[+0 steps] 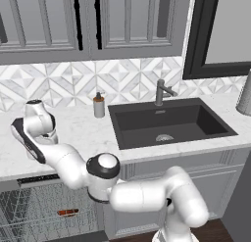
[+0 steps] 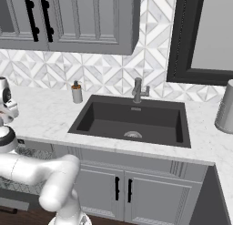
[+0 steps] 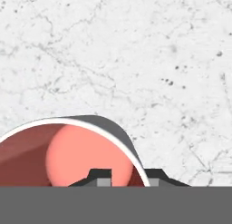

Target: Pick up the cup and bowl from the counter, place them in the dishwasher, and close the dishwasher door.

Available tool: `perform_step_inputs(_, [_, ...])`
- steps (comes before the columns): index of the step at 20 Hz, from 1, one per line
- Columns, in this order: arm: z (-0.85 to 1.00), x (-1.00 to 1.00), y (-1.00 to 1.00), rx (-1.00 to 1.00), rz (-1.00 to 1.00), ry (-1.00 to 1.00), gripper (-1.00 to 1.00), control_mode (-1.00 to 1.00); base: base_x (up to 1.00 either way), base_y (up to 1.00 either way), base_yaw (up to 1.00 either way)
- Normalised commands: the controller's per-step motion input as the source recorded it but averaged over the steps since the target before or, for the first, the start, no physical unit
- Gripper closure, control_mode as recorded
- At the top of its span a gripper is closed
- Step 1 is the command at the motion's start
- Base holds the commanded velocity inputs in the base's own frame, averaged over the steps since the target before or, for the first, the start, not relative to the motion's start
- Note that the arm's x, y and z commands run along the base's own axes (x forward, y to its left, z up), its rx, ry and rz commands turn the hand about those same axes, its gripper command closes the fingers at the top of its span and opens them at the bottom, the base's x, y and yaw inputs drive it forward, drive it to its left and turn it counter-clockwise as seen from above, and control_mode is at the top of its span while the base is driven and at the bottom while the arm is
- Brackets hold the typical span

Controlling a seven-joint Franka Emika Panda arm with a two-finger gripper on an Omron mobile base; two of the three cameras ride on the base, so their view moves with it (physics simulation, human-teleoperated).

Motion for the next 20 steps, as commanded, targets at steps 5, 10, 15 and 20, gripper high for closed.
perform_step_inputs(5, [-0.42,-0.86,-0.99,0.04,-0.13,0.05,1.0,-1.0,0.0,0.0,0.0])
perform_step_inputs(10, [-0.11,-1.0,-1.0,0.08,-0.06,-0.19,1.0,-1.0,0.0,0.0,0.0])
perform_step_inputs(15, [0.01,-0.94,-0.79,0.11,-0.03,0.0,1.0,-1.0,0.0,0.0,0.0])
perform_step_inputs(20, [-0.12,-1.0,-0.1,0.1,0.01,-0.02,1.0,-1.0,0.0,0.0,0.0])
